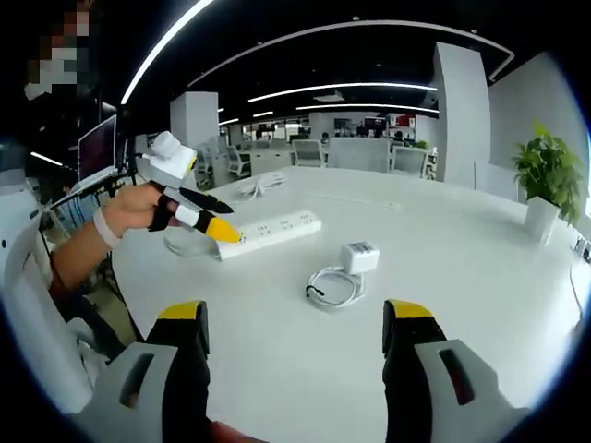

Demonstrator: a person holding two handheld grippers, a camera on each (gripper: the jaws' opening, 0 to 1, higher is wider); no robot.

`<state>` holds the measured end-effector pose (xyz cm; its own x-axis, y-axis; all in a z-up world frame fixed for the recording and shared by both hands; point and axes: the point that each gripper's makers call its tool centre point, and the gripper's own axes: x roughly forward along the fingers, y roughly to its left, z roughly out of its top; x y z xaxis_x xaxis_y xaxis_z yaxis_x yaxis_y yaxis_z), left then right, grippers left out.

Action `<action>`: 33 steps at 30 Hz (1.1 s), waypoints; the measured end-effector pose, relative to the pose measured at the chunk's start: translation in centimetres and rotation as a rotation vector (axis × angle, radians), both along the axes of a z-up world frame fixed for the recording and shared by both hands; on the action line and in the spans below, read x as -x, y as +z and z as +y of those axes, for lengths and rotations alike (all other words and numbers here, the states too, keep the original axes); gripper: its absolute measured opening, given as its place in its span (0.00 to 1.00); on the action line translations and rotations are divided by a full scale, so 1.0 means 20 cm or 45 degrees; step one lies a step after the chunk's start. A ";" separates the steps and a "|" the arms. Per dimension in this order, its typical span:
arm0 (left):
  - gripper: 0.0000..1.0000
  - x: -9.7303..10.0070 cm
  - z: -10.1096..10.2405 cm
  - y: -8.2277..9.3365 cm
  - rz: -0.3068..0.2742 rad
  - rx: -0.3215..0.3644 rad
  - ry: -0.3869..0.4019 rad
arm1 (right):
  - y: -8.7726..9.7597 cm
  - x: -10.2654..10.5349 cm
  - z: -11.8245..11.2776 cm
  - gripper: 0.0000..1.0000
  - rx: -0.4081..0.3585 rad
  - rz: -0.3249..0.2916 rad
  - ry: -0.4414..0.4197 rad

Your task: Straighten the power strip on the desk, plug the charger into it

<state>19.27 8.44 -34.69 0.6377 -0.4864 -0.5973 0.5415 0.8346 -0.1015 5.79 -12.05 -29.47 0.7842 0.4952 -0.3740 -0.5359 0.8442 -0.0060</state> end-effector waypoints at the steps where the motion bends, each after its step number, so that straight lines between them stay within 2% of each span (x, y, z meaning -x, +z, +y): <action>1: 0.92 -0.01 0.00 -0.01 0.002 -0.010 -0.001 | 0.00 0.00 0.00 0.76 0.000 0.000 0.000; 5: 0.84 -0.04 0.00 -0.07 0.010 -0.049 -0.028 | 0.00 0.00 -0.02 0.76 0.005 0.001 -0.014; 10: 0.86 -0.05 -0.03 -0.13 0.057 -0.041 -0.041 | -0.01 0.00 -0.02 0.76 0.001 0.010 -0.009; 13: 0.85 -0.06 -0.05 -0.14 0.068 -0.049 -0.051 | -0.01 0.00 -0.02 0.76 0.000 0.008 -0.010; 19: 0.77 -0.04 0.00 -0.15 0.067 -0.064 -0.044 | 0.00 0.00 -0.02 0.76 -0.015 0.001 -0.007; 27: 0.77 -0.08 0.01 -0.16 0.076 -0.063 -0.019 | 0.01 -0.01 -0.02 0.76 -0.015 -0.001 -0.002; 29: 0.77 -0.11 0.03 -0.16 0.074 -0.060 -0.017 | 0.01 -0.02 -0.01 0.76 0.006 -0.002 0.016; 31: 0.77 -0.10 0.01 -0.16 0.068 -0.059 -0.016 | 0.06 -0.07 0.00 0.76 0.122 -0.049 0.084; 33: 0.77 -0.10 0.01 -0.16 0.067 -0.062 -0.017 | 0.10 -0.11 0.04 0.76 0.178 -0.091 0.148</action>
<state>21.25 8.60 -37.91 0.5985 -0.4644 -0.6527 0.5477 0.8319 -0.0896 7.92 -11.35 -27.53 0.7516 0.5314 -0.3909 -0.6241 0.7647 -0.1603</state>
